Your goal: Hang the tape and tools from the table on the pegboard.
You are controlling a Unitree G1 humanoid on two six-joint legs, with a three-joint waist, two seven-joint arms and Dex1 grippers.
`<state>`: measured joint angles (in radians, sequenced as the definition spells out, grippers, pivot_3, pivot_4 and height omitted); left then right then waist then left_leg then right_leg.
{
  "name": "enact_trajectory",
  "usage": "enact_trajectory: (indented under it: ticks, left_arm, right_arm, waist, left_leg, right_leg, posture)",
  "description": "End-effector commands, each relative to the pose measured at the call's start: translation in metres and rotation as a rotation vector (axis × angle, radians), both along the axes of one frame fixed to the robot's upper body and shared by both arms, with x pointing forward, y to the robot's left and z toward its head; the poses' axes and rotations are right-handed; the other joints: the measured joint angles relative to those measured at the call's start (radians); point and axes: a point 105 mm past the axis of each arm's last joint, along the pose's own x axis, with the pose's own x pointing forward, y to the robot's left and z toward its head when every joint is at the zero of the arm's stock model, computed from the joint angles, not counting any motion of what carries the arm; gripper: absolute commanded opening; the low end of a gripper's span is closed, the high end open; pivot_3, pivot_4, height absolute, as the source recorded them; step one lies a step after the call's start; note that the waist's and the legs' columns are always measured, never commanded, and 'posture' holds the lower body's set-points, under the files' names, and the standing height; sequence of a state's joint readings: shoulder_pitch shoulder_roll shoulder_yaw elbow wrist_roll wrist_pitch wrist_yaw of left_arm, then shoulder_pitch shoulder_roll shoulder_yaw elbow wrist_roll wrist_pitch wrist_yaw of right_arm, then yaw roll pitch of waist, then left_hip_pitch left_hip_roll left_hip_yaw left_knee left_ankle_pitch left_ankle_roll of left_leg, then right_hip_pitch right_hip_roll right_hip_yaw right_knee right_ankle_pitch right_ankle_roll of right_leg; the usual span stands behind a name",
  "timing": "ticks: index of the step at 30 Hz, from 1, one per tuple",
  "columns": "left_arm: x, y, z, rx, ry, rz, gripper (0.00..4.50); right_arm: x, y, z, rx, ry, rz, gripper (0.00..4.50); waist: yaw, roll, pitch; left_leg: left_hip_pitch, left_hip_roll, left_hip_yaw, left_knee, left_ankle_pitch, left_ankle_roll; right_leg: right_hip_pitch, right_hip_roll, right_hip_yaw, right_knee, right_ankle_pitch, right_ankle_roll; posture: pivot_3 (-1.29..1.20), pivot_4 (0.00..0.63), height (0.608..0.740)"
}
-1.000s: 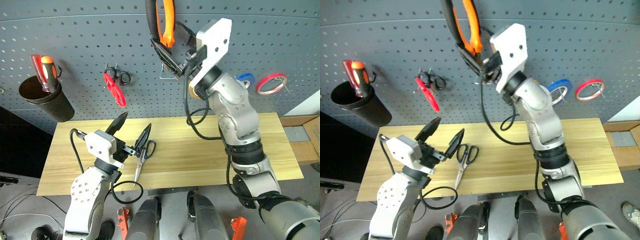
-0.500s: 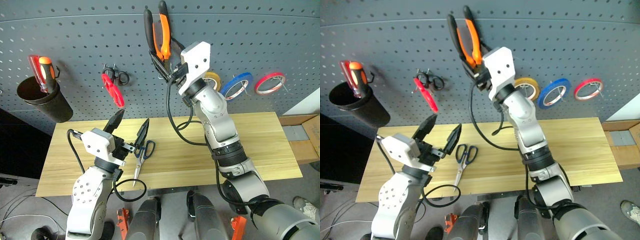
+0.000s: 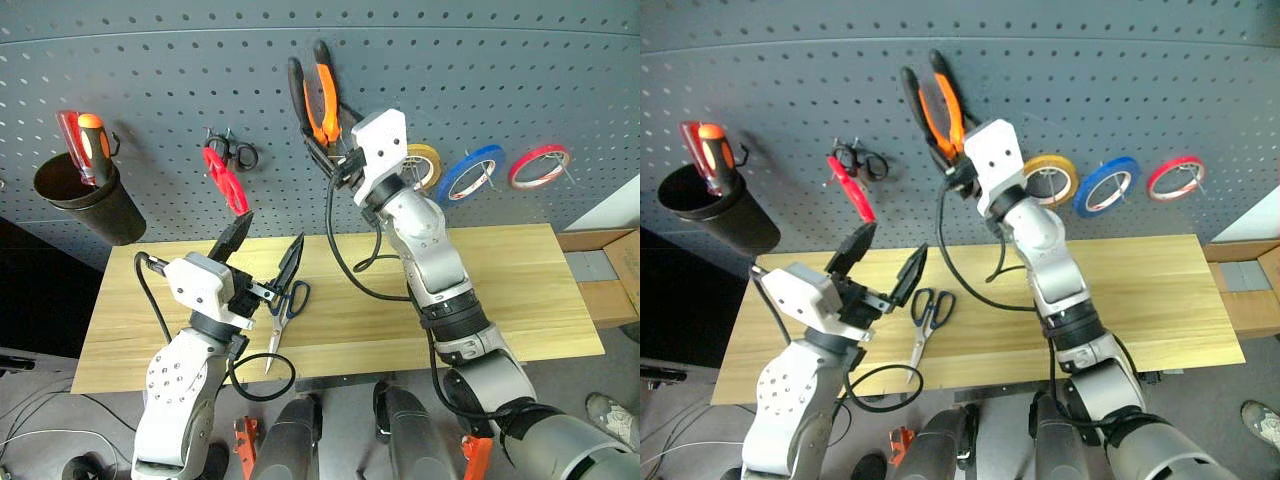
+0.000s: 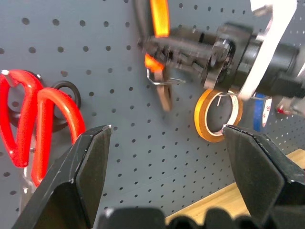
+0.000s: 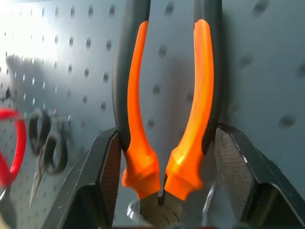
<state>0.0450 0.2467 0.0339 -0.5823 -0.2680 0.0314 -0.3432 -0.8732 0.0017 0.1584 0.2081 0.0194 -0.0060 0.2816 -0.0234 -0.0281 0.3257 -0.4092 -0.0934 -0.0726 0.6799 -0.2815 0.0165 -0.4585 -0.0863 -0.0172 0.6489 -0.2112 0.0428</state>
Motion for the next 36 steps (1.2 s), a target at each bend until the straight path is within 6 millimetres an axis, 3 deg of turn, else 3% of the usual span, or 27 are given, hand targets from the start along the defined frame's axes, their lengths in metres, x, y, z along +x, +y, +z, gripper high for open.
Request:
enact_trajectory:
  ticks: [1, 5, 14, 22, 27, 29, 31, 36]
  left_arm:
    - [-0.006, -0.002, 0.011, -0.002, -0.048, -0.013, 4.00]
    - [-0.006, -0.002, 0.011, 0.001, -0.045, -0.013, 4.00]
    - [-0.005, 0.004, 0.001, -0.001, 0.001, 0.008, 4.00]
    - [-0.005, 0.021, -0.028, -0.005, 0.126, 0.064, 4.00]
    - [-0.007, 0.035, -0.069, 0.005, 0.328, 0.096, 4.00]
    - [-0.005, 0.042, -0.083, 0.003, 0.392, 0.137, 4.00]
    - [-0.002, 0.047, -0.108, 0.078, 0.508, 0.180, 4.00]
    - [-0.005, 0.046, -0.144, 0.047, 0.757, 0.207, 4.00]
  right_arm:
    - [-0.010, 0.000, 0.018, 0.033, -0.051, 0.004, 3.25]
    - [-0.011, -0.001, 0.019, 0.037, -0.052, 0.002, 4.46]
    - [-0.014, -0.010, 0.015, -0.009, -0.063, -0.004, 4.46]
    - [-0.035, -0.039, -0.010, -0.107, 0.013, 0.044, 4.46]
    - [-0.066, -0.051, -0.045, -0.317, 0.239, 0.274, 4.46]
    - [-0.082, -0.056, -0.068, -0.394, 0.377, 0.374, 4.46]
    - [-0.098, -0.061, -0.097, -0.497, 0.494, 0.447, 4.46]
    - [-0.116, -0.063, -0.145, -0.606, 0.651, 0.479, 4.46]
  waist:
    - [0.000, 0.000, 0.000]
    - [0.000, 0.000, 0.000]
    - [0.000, 0.000, 0.000]
    - [0.000, 0.000, 0.000]
    - [0.000, 0.000, 0.000]
    - [0.001, 0.000, 0.000]
    - [0.003, -0.001, 0.000]
    - [0.004, -0.001, -0.001]
  left_leg:
    - [0.000, 0.000, 0.000, 0.000, 0.000, 0.000]
    - [0.001, 0.000, 0.000, 0.000, 0.001, -0.001]
    - [0.003, 0.000, -0.001, 0.000, 0.003, -0.003]
    - [0.003, 0.000, -0.001, 0.000, 0.003, -0.003]
    - [0.003, 0.001, -0.001, 0.000, 0.002, -0.002]
    - [0.003, 0.001, -0.002, 0.000, 0.002, -0.001]
    - [0.003, 0.001, -0.003, 0.000, 0.000, 0.001]
    - [0.003, 0.001, -0.003, 0.000, 0.000, 0.001]
  right_leg:
    - [0.000, 0.000, 0.000, 0.000, 0.000, 0.000]
    - [0.000, 0.000, 0.000, 0.001, 0.001, -0.002]
    - [0.001, 0.000, 0.000, 0.005, 0.003, -0.004]
    - [0.001, 0.000, 0.000, 0.004, 0.003, -0.004]
    - [0.002, 0.001, 0.000, 0.002, 0.003, -0.004]
    - [0.003, 0.001, -0.001, 0.001, 0.003, -0.004]
    - [0.004, 0.001, -0.003, 0.000, 0.003, -0.004]
    - [0.005, 0.000, -0.003, 0.000, 0.003, -0.004]
  posture:
    - [0.08, 0.304, 0.740]
    - [0.08, 0.306, 0.740]
    - [0.07, 0.313, 0.740]
    - [0.06, 0.314, 0.740]
    - [0.04, 0.312, 0.740]
    - [0.03, 0.310, 0.740]
    - [0.03, 0.307, 0.740]
    - [0.01, 0.309, 0.740]
